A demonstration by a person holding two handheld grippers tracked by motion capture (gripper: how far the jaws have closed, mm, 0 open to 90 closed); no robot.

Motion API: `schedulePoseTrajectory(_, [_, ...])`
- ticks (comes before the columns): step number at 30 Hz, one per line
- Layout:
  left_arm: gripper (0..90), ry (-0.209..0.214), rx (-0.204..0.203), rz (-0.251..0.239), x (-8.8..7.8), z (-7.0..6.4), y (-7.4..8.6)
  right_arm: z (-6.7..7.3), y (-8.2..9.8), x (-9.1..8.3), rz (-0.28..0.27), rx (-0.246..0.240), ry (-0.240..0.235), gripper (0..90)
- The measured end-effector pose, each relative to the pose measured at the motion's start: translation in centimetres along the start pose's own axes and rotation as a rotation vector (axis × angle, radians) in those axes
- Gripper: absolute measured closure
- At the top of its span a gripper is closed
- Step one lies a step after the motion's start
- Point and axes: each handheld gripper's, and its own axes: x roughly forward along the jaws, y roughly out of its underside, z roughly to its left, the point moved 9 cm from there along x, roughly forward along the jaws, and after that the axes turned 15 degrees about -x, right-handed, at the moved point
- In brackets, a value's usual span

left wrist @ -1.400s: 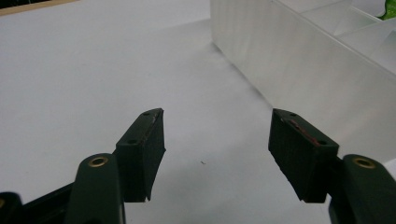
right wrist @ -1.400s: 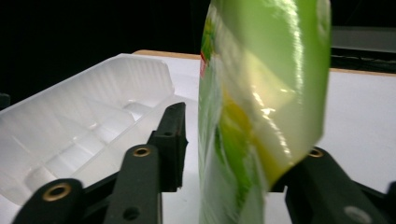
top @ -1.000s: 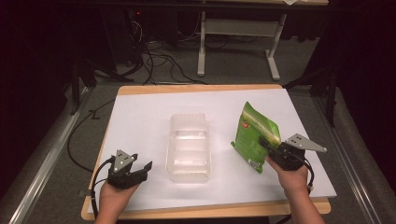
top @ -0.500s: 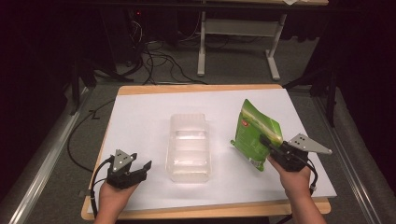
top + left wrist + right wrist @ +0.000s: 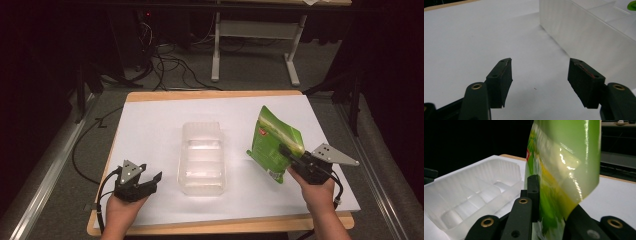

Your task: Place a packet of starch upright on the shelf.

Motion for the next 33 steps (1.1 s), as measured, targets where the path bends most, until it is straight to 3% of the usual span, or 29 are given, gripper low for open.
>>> schedulePoseTrajectory(20, [36.6,-0.001,-0.004,-0.01,-0.3,0.1,-0.1,0.8,-1.8,-0.2,-0.06,0.003,-0.041,86.6])
schedulePoseTrajectory(28, [36.3,-0.006,-0.011,-0.009,-0.2,0.1,0.0,2.1,-3.8,-0.3,-0.108,-0.016,-0.093,86.5])
schedulePoseTrajectory(33, [35.9,-0.006,-0.012,-0.01,-0.3,0.3,-0.1,2.5,-4.1,0.2,-0.1,-0.016,-0.114,86.6])
